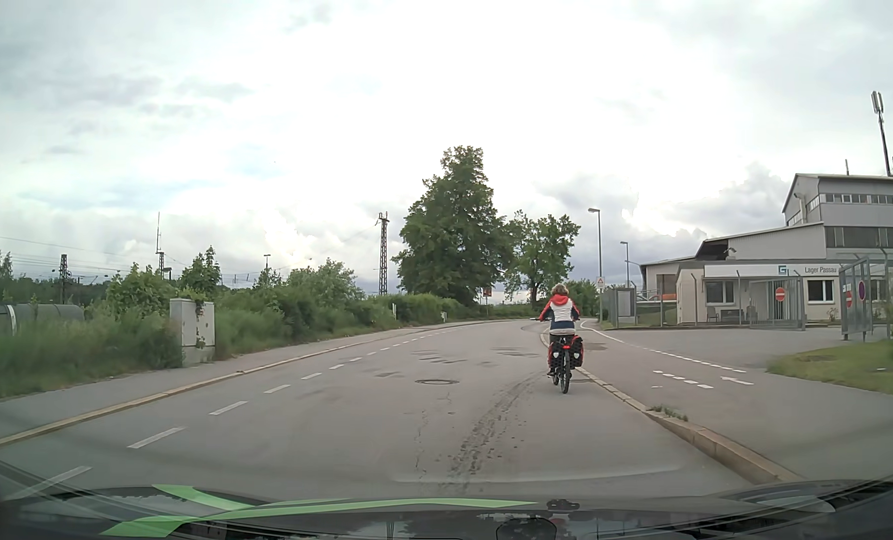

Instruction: Follow the waypoints while adhering to traffic rules and regulations

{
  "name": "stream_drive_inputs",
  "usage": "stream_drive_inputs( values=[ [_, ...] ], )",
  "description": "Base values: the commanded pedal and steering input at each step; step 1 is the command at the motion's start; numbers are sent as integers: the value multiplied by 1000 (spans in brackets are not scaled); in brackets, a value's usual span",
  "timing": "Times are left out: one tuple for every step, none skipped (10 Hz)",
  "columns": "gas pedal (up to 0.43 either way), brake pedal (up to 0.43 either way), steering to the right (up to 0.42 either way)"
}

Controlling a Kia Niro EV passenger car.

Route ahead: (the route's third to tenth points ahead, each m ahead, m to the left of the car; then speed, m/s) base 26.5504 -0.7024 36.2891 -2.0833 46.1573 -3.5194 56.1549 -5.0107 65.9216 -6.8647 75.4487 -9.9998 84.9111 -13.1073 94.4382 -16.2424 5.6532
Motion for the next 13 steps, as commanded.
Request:
stream_drive_inputs(
  values=[
    [98,0,-10],
    [98,0,-8],
    [98,0,-6],
    [110,0,-5],
    [118,0,-5],
    [130,0,-5],
    [138,0,-4],
    [150,0,-4],
    [150,0,-3],
    [150,0,-2],
    [150,0,-2],
    [150,0,0],
    [150,0,0]
  ],
)
